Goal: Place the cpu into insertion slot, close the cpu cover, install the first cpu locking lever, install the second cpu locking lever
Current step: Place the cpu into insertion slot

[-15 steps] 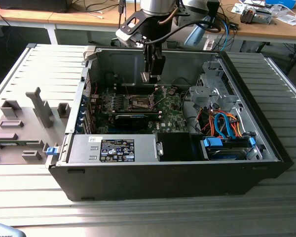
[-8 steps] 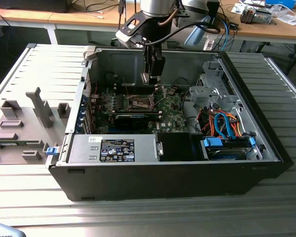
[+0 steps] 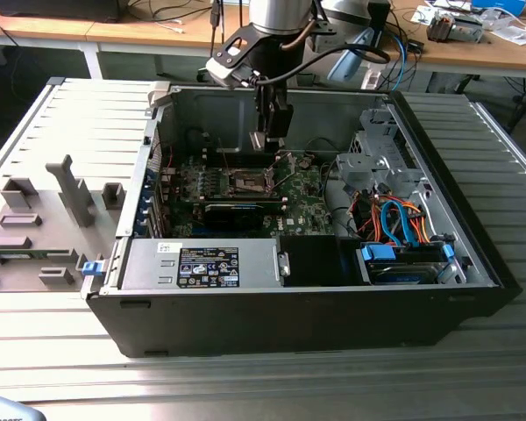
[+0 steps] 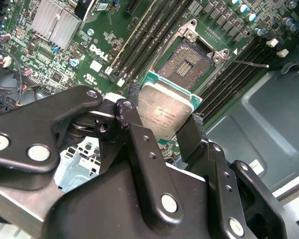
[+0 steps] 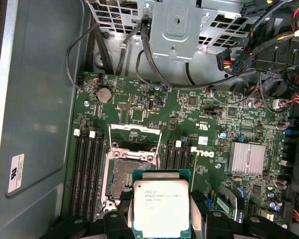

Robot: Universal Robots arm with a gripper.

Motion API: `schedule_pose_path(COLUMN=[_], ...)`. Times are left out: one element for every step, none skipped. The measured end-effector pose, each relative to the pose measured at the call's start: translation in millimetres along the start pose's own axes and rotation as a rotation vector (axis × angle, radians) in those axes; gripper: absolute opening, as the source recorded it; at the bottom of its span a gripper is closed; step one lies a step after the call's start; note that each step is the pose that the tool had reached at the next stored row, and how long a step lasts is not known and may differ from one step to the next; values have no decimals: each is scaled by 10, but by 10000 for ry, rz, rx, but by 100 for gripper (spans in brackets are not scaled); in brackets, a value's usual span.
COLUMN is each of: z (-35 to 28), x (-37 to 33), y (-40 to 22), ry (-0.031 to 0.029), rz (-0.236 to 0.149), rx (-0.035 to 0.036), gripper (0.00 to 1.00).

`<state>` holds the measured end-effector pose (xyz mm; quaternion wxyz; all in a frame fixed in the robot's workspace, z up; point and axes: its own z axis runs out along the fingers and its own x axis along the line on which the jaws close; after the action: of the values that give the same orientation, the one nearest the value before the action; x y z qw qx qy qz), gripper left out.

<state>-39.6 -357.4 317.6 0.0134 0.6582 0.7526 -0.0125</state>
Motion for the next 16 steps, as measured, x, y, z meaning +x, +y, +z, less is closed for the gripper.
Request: schedule_pose_path(z=[2,4,6,7,48,81,82,83,87,89,91,94,98,98,122,151], x=[0,0,0,0,2,3,3,3,3,3,3,3,4,4,5,6], y=[0,0,0,0,-1,-1,-1,-1,-1,-1,-1,-1,-1,-1,-2,-3], ry=[-1,0,0,0,0,0,0,0,0,0,-1,0,0,0,0,0], rz=[0,0,0,0,0,0,0,0,0,0,0,0,0,0,0,0], rx=[1,0,0,1,0,1,1,1,0,1,1,0,1,0,0,0], gripper=[54,54,54,54,54,54,54,54,54,54,54,54,54,54,54,54])
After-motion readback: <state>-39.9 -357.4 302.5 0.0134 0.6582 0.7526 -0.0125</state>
